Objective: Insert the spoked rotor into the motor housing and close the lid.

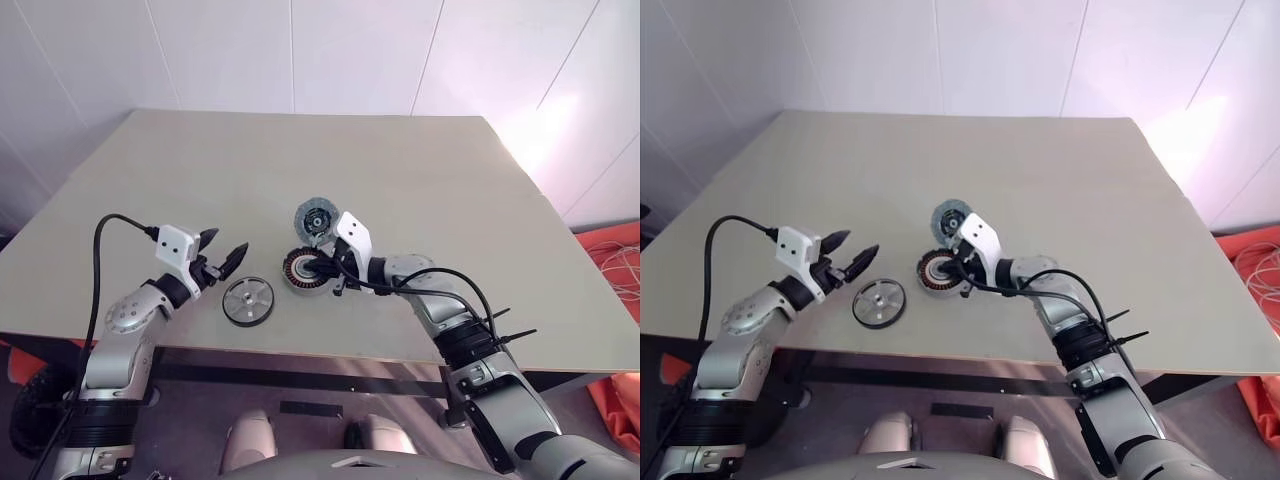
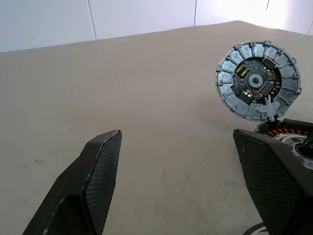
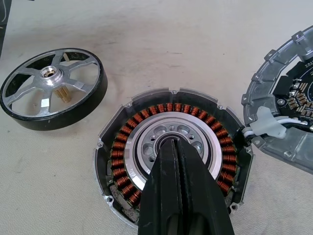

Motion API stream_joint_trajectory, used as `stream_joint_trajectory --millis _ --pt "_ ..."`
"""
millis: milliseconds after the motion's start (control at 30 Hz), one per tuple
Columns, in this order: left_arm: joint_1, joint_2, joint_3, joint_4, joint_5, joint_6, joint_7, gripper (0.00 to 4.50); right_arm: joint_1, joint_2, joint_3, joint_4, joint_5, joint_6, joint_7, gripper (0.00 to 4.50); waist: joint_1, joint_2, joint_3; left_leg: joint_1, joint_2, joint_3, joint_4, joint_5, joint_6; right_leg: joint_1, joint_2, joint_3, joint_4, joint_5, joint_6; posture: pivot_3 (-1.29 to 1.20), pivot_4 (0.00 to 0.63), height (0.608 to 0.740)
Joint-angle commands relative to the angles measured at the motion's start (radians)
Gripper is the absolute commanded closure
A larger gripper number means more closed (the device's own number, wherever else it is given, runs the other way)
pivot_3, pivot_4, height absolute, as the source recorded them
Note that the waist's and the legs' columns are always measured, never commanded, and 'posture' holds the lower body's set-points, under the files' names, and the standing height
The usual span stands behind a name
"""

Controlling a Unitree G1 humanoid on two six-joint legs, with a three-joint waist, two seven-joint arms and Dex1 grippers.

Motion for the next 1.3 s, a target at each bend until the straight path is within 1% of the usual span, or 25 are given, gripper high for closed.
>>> stream_joint_trajectory --millis 33,233,333,500,633,700,867,1067,1300 --pt "-0.019 0.01 0.017 -0.022 0.003 -0.012 0.005 0.64 -0.045 -0.007 -0.045 -0.052 0.031 0.005 0.0 4.47 0.0 0.0 0.0 0.0 0.0 0.0 0.0 0.0 0.0 0.0 0.0 0.0 0.0 0.0 0.0 0.0 0.0 0.74" --pt "0.0 0.029 0.04 -0.058 -0.021 0.098 0.037 0.64 -0.057 -0.014 -0.064 -0.085 0.05 0.017 0.01 4.47 0.0 0.0 0.0 0.0 0.0 0.0 0.0 0.0 0.0 -0.001 0.0 0.0 0.0 0.0 0.0 0.0 0.0 0.74" --pt "0.02 0.068 0.08 -0.104 -0.069 0.215 0.041 0.64 -0.052 -0.023 -0.073 -0.082 0.05 0.01 0.009 4.47 -0.001 0.0 0.0 -0.001 0.0 0.0 0.0 0.0 0.0 -0.001 0.0 0.0 0.0 0.0 0.0 0.0 0.0 0.74" --pt "0.091 0.16 0.192 -0.189 -0.214 0.414 0.002 0.64 -0.046 -0.045 -0.09 -0.078 0.057 0.009 0.007 4.47 -0.001 0.0 0.0 -0.001 0.0 0.001 0.0 0.0 0.0 -0.002 0.0 0.0 0.001 0.0 -0.001 0.0 0.0 0.74" --pt "0.14 0.236 0.311 -0.227 -0.364 0.568 -0.042 0.64 -0.043 -0.056 -0.099 -0.061 0.053 0.002 0.005 4.47 -0.001 0.0 0.0 0.0 0.0 0.001 0.0 0.0 0.0 -0.001 0.0 0.0 0.001 0.0 -0.001 0.0 0.0 0.74" --pt "0.16 0.256 0.334 -0.238 -0.415 0.624 -0.056 0.64 -0.044 -0.057 -0.1 -0.059 0.054 0.001 0.005 4.47 0.0 0.0 0.0 0.0 0.0 0.001 0.0 0.0 0.0 -0.001 0.0 0.0 0.001 0.0 -0.001 0.0 0.0 0.74" --pt "0.194 0.248 0.328 -0.27 -0.497 0.714 -0.051 0.64 -0.041 -0.052 -0.095 -0.059 0.053 0.001 0.004 4.47 -0.001 0.0 0.001 0.001 0.0 0.001 0.0 0.0 0.0 -0.001 0.0 0.001 0.001 0.0 -0.001 0.0 0.0 0.74" --pt "0.237 0.252 0.302 -0.276 -0.496 0.768 -0.022 0.64 -0.038 -0.059 -0.098 -0.063 0.054 0.003 0.005 4.47 -0.001 0.001 0.001 0.0 0.0 0.001 0.0 0.0 0.0 -0.001 0.0 0.001 0.001 0.0 -0.001 0.0 0.0 0.74" --pt "0.247 0.214 0.301 -0.247 -0.511 0.813 0.018 0.64 -0.034 -0.063 -0.101 -0.067 0.055 0.005 0.003 4.47 -0.001 0.001 0.001 0.001 0.0 0.001 0.0 0.0 0.0 -0.001 0.0 0.001 0.001 0.0 0.0 0.0 0.0 0.74"
